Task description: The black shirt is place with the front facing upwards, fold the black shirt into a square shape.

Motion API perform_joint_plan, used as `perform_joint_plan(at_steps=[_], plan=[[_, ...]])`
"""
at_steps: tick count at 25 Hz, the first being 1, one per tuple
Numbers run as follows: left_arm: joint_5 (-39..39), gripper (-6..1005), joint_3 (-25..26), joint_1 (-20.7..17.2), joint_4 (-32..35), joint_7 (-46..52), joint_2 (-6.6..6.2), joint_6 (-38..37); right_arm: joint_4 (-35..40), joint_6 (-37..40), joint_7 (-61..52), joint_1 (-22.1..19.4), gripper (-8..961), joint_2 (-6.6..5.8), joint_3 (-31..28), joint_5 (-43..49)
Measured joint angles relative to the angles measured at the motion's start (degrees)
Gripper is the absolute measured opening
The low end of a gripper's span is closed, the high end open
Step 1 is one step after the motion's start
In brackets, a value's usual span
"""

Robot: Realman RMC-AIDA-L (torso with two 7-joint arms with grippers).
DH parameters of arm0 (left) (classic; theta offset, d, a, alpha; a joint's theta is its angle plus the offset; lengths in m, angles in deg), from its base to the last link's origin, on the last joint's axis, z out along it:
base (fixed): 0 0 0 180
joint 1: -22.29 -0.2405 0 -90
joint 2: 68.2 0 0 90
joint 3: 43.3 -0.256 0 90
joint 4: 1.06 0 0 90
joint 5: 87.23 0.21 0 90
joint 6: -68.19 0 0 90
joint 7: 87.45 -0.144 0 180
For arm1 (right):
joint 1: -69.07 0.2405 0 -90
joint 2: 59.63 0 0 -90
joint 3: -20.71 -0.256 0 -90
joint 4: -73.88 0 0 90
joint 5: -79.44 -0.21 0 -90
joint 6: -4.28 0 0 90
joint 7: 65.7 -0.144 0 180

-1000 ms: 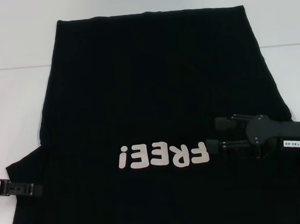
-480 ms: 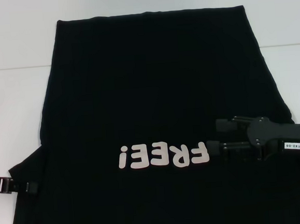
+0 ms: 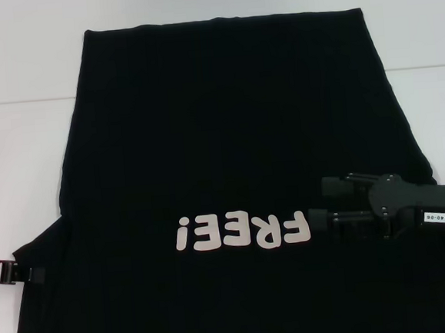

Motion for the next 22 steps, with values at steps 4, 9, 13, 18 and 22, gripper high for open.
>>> perform_joint_plan(at_steps=[4, 9, 13, 18, 22], plan=[[-0.06, 78, 0.10, 0.06, 0.07, -0.05, -0.01, -0.15, 0.00, 0.03, 0.00, 0.07, 945, 0.00, -0.14, -0.04], [-0.17, 83, 0.38, 0.09, 0.61, 0.42, -0.07, -1.86, 0.00, 0.06, 0.23, 0.09, 945, -0.02, -0.64, -0.08], [-0.85, 79, 1.75, 0.15, 2.40, 1.04, -0.13, -4.91, -0.09, 0.08, 0.52, -0.11, 945, -0.09, -0.93, -0.08], [-2.58, 81, 2.93, 0.51, 4.28, 1.73, -0.13, -8.78, -0.09, 0.26, 1.19, -0.74, 944, -0.08, -1.49, -0.08], [-3.61, 82, 2.96, 1.11, 5.39, 3.17, 0.05, -11.18, -0.09, 0.99, 1.95, -1.42, 944, -0.05, -2.08, -0.10]])
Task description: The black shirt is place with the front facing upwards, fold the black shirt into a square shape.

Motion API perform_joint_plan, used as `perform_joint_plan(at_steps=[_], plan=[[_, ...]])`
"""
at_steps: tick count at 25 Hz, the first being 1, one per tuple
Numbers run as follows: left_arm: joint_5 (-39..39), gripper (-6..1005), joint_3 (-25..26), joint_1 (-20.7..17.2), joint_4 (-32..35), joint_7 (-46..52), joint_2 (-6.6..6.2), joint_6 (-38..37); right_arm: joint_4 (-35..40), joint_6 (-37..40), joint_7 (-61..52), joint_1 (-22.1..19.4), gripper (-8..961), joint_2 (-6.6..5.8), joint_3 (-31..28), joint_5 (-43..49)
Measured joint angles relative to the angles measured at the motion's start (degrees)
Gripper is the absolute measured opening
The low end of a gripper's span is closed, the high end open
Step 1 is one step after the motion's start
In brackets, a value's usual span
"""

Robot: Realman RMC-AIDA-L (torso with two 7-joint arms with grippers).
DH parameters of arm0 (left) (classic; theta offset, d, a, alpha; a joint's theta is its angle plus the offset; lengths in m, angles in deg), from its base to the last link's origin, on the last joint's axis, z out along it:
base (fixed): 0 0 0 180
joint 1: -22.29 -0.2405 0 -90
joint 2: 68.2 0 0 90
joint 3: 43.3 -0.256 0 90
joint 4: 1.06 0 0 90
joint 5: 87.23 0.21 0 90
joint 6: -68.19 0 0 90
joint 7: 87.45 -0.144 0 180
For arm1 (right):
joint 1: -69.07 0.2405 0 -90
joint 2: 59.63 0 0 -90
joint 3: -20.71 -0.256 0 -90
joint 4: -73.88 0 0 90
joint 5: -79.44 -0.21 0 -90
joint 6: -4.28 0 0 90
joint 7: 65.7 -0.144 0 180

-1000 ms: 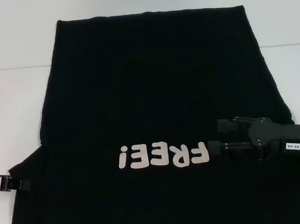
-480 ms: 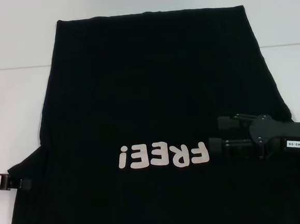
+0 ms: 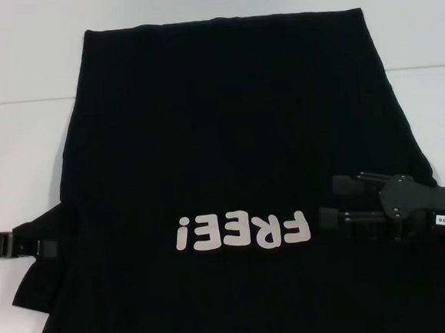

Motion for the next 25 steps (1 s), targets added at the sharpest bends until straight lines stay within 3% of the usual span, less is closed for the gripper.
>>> perform_joint_plan(at_steps=[10, 25], plan=[[-0.34, 84, -0.30, -0.03, 9.37, 4.95, 1.32, -5.16, -0.09, 1.65, 1.94, -1.75, 944, -0.04, -1.61, -0.15], [0.24, 88, -0.50, 0.45, 10.32, 6.95, 2.22, -6.22, -0.89, 2.08, 3.84, -1.98, 945, -0.11, -1.61, -0.25]])
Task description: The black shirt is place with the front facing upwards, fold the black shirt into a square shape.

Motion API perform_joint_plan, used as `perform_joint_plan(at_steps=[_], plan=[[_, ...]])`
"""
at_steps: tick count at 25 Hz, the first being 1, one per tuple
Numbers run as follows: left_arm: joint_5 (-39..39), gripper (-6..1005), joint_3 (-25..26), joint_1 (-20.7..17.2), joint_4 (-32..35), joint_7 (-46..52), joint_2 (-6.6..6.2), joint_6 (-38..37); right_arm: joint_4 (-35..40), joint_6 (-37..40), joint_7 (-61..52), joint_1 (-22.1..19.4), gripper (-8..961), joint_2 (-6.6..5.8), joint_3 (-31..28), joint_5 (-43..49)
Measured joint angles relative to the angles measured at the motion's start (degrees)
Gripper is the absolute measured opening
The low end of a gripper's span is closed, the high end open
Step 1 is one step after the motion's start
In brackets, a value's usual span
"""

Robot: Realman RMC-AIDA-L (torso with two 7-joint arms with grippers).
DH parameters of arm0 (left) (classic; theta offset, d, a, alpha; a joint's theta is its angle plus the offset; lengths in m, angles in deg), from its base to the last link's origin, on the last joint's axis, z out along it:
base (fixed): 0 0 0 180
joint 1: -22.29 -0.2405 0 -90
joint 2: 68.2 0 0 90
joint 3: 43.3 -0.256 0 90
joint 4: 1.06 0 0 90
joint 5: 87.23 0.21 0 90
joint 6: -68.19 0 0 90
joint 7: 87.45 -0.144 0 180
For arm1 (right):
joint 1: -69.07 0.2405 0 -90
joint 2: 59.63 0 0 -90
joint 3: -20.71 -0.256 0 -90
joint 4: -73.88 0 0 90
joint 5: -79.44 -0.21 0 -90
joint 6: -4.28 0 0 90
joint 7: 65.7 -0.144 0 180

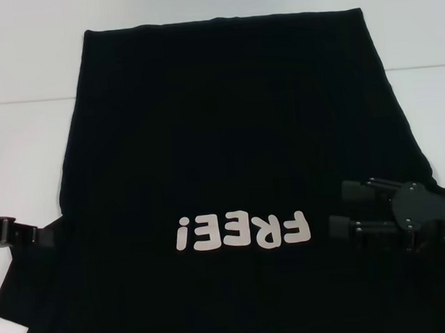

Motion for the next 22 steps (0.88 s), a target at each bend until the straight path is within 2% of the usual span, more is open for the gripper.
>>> perform_joint_plan(at_steps=[7, 10, 12, 17, 20, 22], plan=[[-2.48, 90, 1.31, -2.41, 3.69, -3.11, -0.79, 1.69, -0.37, -0.08, -0.07, 0.78, 945, 0.11, 0.00, -0.12], [-2.53, 90, 1.21, -3.26, 3.91, -4.14, -1.65, 3.33, -0.76, -0.09, -0.37, 1.47, 944, 0.14, 0.00, -0.19], [-1.66, 91, 0.21, -3.39, 2.55, -5.16, -2.57, 4.66, -1.17, -0.28, -0.41, 2.05, 944, 0.20, 0.08, -0.20], [0.07, 169, -1.82, -2.81, -3.83, -10.05, -4.59, 8.62, -2.78, -2.33, -0.52, 3.85, 944, 0.25, 0.55, 0.03], [0.63, 380, -4.07, -2.62, -5.85, -11.06, -5.07, 11.85, -3.03, -3.00, -0.63, 4.37, 945, 0.25, 0.63, 0.10], [0.88, 474, -5.61, -2.37, -7.21, -12.21, -5.22, 13.61, -3.32, -3.25, -0.72, 4.51, 945, 0.25, 0.64, 0.11]])
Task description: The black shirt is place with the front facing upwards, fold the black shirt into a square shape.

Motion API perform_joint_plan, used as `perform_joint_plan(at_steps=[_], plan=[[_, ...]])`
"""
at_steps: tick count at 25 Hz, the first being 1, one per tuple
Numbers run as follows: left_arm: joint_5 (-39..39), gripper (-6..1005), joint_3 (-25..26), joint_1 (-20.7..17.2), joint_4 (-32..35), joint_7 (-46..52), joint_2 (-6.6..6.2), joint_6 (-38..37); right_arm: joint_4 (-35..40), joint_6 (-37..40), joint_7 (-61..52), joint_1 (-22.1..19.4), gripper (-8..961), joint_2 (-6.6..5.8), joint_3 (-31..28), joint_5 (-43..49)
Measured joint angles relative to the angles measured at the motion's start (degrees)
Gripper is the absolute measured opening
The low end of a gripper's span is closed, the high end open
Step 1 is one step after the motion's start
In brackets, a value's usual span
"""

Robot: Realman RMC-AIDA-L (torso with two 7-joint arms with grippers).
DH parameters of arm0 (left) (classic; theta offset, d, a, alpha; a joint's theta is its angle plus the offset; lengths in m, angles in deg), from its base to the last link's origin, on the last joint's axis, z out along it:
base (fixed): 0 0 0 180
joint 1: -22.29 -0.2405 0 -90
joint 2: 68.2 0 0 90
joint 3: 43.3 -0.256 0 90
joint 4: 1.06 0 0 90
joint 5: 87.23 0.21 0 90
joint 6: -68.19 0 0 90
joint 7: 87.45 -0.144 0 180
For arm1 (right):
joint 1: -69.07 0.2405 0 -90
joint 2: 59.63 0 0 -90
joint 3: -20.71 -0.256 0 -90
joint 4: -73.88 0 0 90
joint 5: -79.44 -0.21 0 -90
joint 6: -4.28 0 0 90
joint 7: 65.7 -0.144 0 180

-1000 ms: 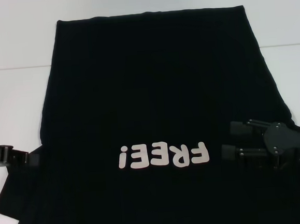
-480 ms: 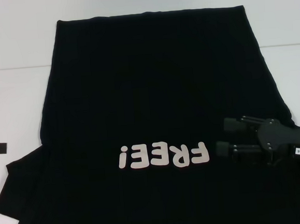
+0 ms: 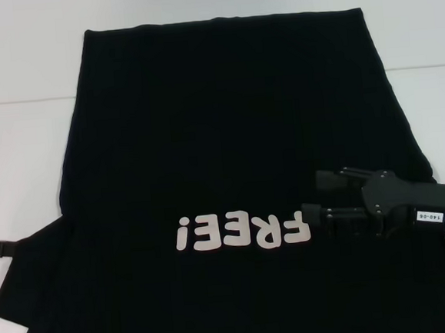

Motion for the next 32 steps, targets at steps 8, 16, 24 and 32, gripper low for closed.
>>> perform_joint_plan(at_steps=[8, 16, 24, 32], plan=[[1.36, 777, -0.44, 1.05, -2.45, -4.45, -0.89, 0.12, -0.19, -0.48, -0.59, 0.04, 944, 0.08, -0.02, 0.02], [2.67, 879, -1.62, 1.51, -4.93, -6.01, -0.64, 0.78, -0.19, -0.55, -0.54, -0.02, 945, 0.25, -0.06, -0.26], [2.74, 908, -3.47, 1.93, -5.47, -6.37, 0.00, 1.89, -0.19, -0.52, -0.52, -0.19, 945, 0.45, -0.38, -0.29], [2.76, 887, -5.80, 3.14, -7.13, -5.63, -0.04, 1.76, -0.19, -0.46, -0.53, -0.23, 944, 0.44, -0.57, -0.28]])
